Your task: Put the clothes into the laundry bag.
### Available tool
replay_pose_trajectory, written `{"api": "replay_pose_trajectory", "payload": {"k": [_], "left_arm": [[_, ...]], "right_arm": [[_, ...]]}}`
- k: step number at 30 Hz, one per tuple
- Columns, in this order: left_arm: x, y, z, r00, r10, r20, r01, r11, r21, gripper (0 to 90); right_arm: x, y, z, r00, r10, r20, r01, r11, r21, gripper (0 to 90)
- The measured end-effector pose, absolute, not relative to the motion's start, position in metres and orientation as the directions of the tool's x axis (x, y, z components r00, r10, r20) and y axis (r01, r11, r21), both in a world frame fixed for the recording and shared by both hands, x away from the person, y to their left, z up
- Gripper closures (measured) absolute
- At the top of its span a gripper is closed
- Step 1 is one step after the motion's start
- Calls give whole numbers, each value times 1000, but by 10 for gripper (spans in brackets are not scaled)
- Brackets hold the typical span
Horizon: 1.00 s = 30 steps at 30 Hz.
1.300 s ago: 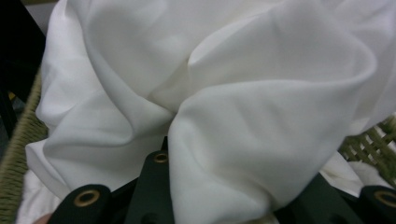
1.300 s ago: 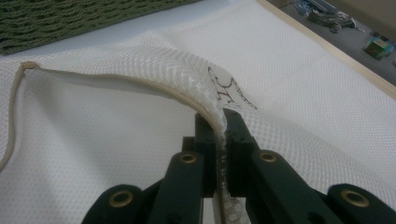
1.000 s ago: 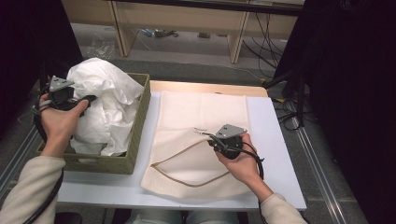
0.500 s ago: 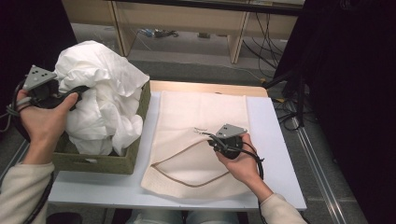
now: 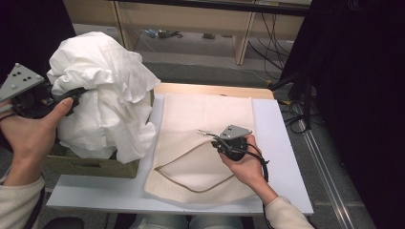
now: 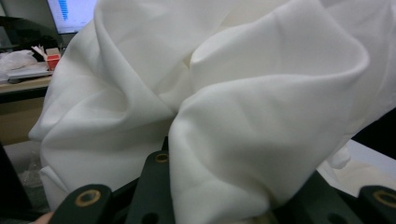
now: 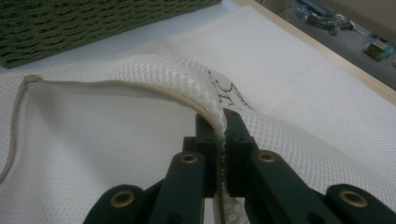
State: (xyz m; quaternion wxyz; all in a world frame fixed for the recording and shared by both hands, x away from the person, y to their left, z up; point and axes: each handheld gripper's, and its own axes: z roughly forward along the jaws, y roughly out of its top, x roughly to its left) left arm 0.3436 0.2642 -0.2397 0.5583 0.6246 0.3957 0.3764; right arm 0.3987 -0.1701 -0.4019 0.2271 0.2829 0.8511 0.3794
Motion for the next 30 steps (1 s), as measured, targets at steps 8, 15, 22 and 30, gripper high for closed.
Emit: {"api": "replay_pose_trajectory", "payload": {"k": [8,15,22,30], "left_arm": [[321,243,-225,527,850,21,32,-44,998,711],[301,218,-219,644,764,53,15,-82,996,711],[283,188,-229,762,640,94,23,-172,985,710],[274,141,-266,895,435,96,68,-346,936,707]], "right_arm": [[400,-170,-398,-725,667,-169,306,533,789,875],[401,-171,-396,-730,665,-155,317,530,786,875],[402,-171,-394,-724,676,-137,327,511,795,875],[407,-173,-393,-711,692,-127,344,499,796,876]]}}
